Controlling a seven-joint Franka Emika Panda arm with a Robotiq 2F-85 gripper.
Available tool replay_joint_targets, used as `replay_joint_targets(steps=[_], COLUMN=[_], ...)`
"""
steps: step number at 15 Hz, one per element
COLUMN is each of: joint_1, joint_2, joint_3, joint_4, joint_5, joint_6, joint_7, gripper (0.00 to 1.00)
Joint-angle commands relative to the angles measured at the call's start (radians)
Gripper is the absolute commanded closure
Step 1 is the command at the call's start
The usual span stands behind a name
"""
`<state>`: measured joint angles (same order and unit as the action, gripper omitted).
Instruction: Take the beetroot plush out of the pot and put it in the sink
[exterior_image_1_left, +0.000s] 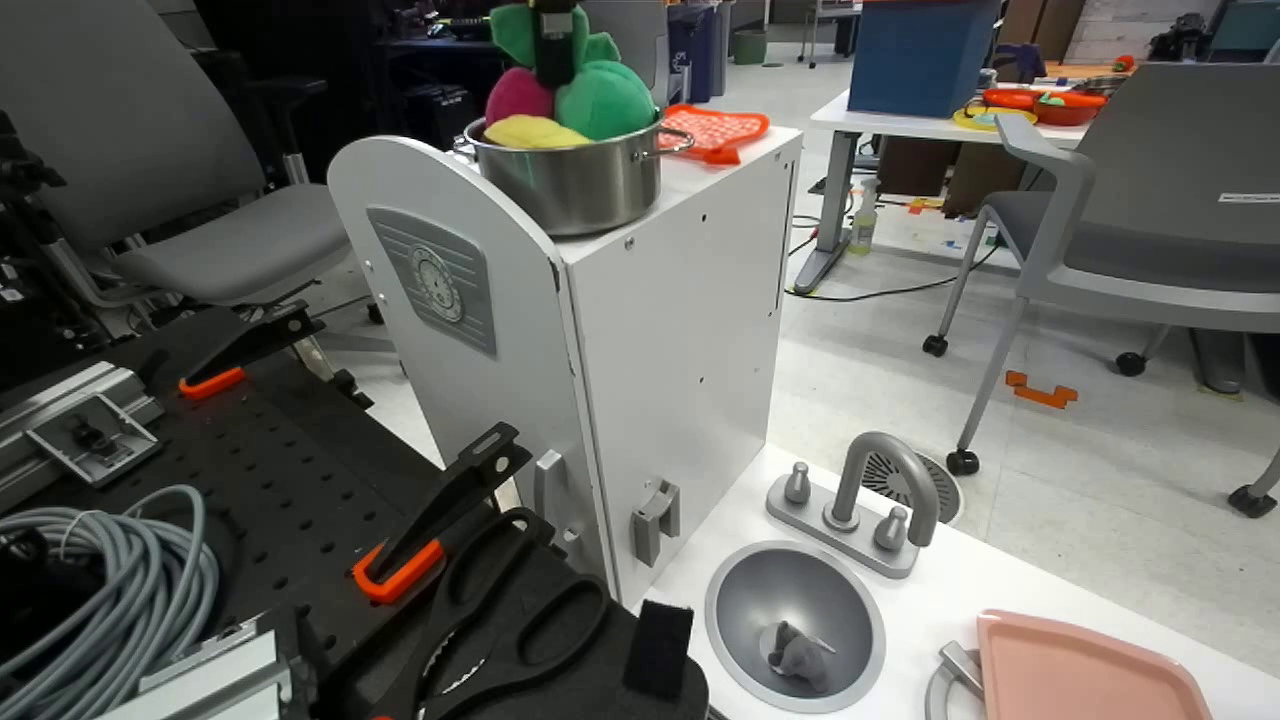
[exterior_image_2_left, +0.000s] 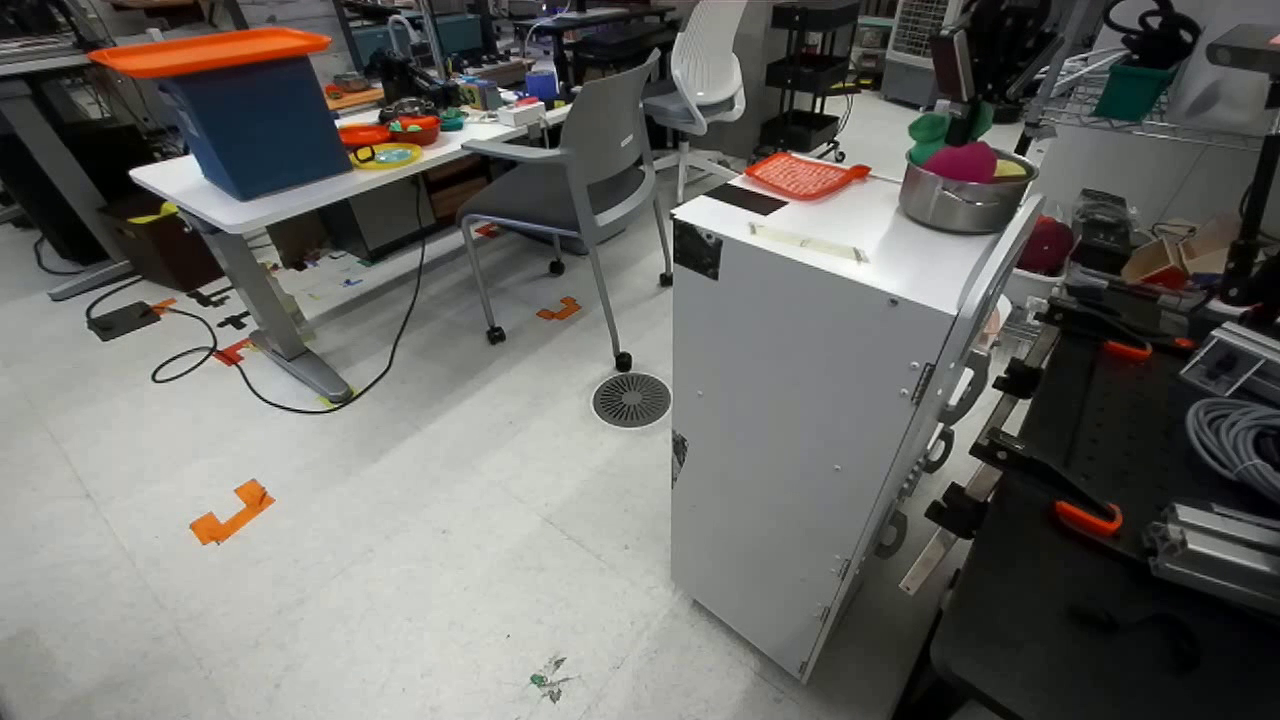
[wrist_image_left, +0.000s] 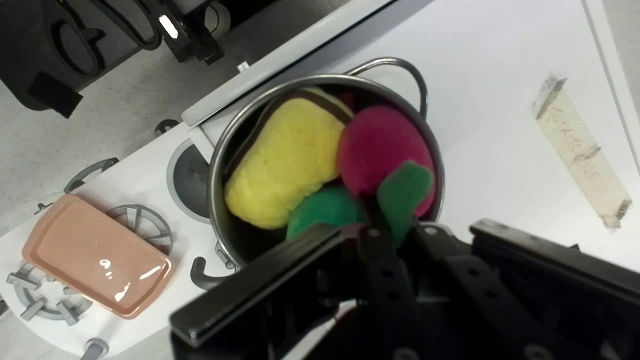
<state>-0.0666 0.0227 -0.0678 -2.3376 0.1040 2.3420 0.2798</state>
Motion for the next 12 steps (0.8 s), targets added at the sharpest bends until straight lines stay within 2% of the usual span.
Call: replay_joint_targets(steps=[1, 12], joint_1=[0.004, 0.035], joint_2=[-0.009, -0.096], joint_3=[0.004, 0.038], joint_4=[-0.003, -0.022], joint_5=[0.010, 0.044], joint_6=[0.000, 0.014], joint_7=[-0.012, -0.094], gripper=[0.98, 0.98])
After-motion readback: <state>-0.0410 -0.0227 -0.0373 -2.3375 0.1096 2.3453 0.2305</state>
